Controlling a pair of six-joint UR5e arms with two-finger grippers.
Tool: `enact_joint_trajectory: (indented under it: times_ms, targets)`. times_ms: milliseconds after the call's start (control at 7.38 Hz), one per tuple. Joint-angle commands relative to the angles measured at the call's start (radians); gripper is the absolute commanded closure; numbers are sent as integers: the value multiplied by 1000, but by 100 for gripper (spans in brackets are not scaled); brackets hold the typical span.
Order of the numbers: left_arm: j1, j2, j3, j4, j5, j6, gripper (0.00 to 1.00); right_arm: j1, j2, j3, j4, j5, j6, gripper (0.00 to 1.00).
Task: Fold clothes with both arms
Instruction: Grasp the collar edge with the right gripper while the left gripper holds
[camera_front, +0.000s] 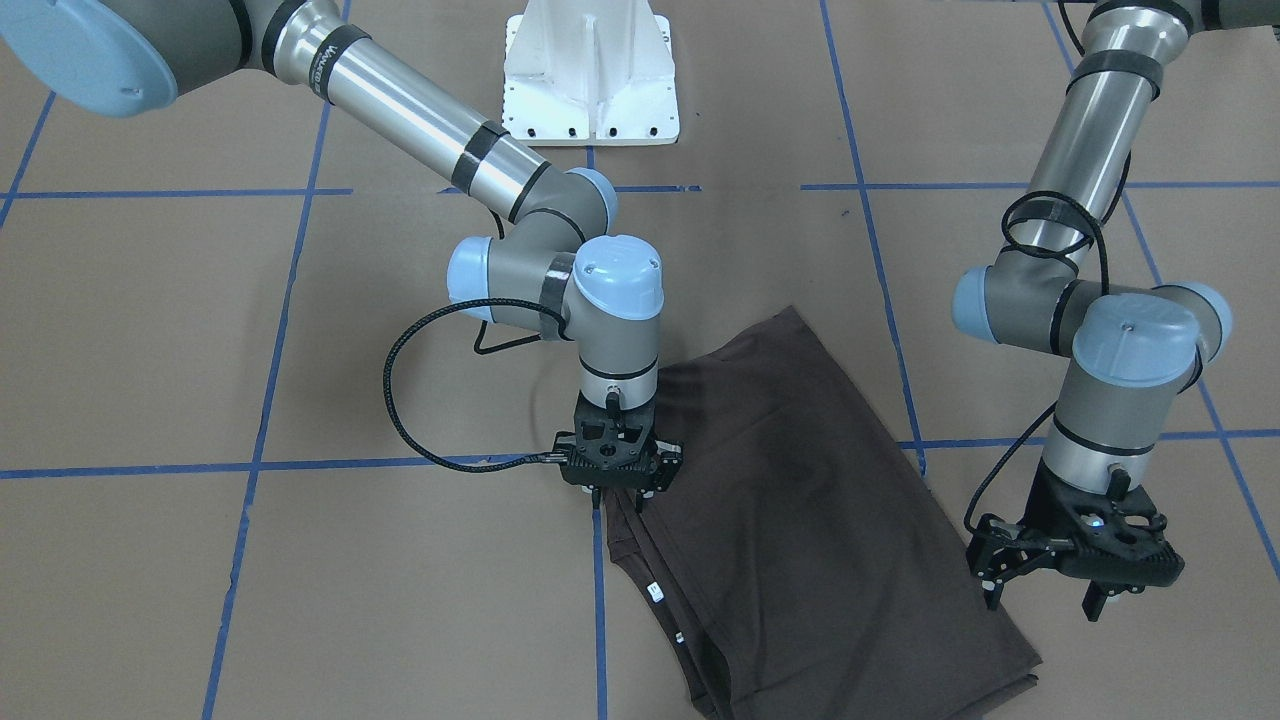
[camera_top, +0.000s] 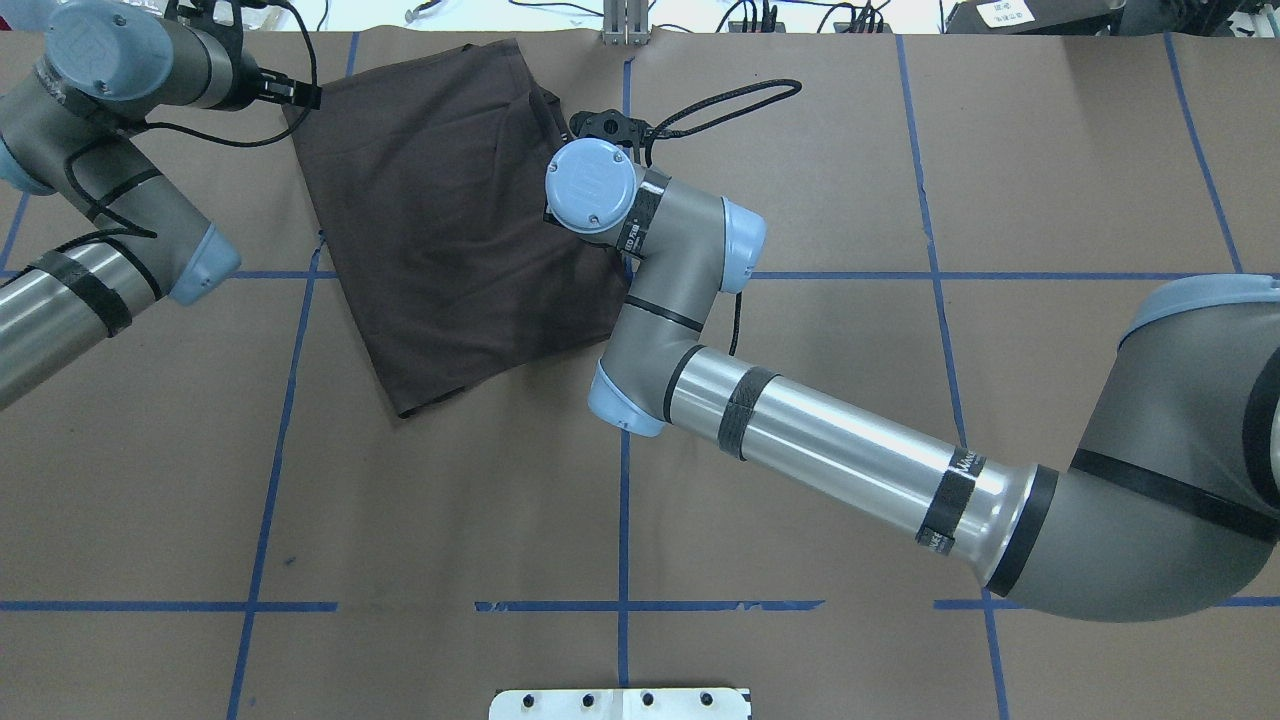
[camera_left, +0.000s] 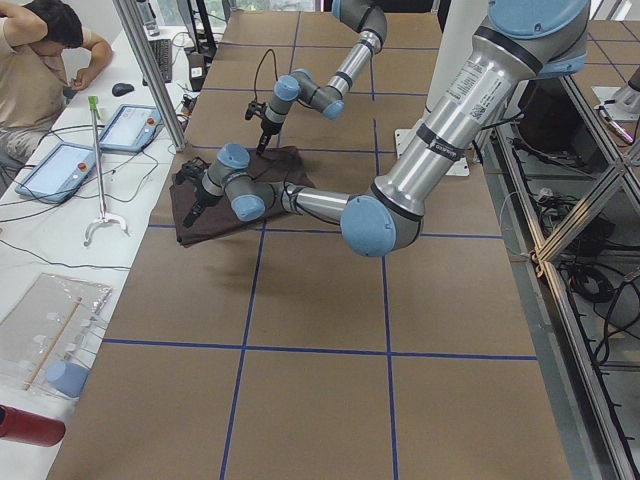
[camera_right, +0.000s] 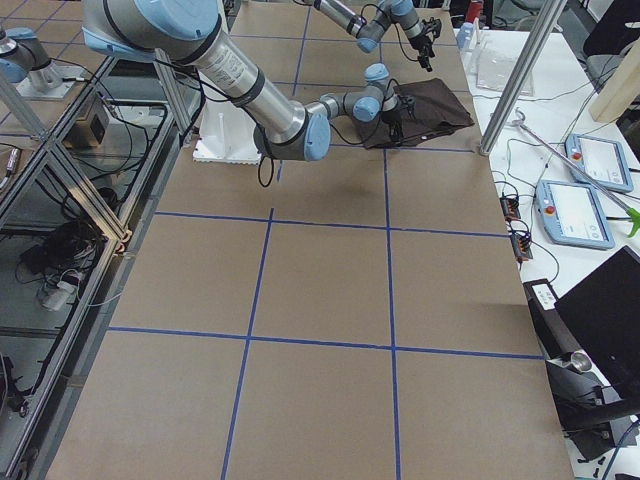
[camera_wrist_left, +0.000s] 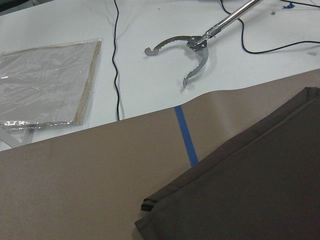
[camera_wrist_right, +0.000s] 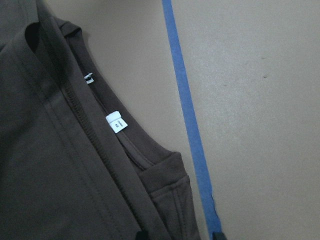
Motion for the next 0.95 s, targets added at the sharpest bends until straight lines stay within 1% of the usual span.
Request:
enact_joint_trajectory:
  times_ms: [0,136,407,813]
  targets:
    - [-2,1,1,0,0,0,0,-4,-2,-2,-2,0,-1,50]
    - [-2,1,1,0,1,0,0,-4,-2,-2,-2,0,-1,57]
    - [-2,1,1,0,0,0,0,-7,-2,0,-2,-2,-1,100]
    - [-2,1,1,0,0,0,0,-4,4,10,-12,-2,2,100]
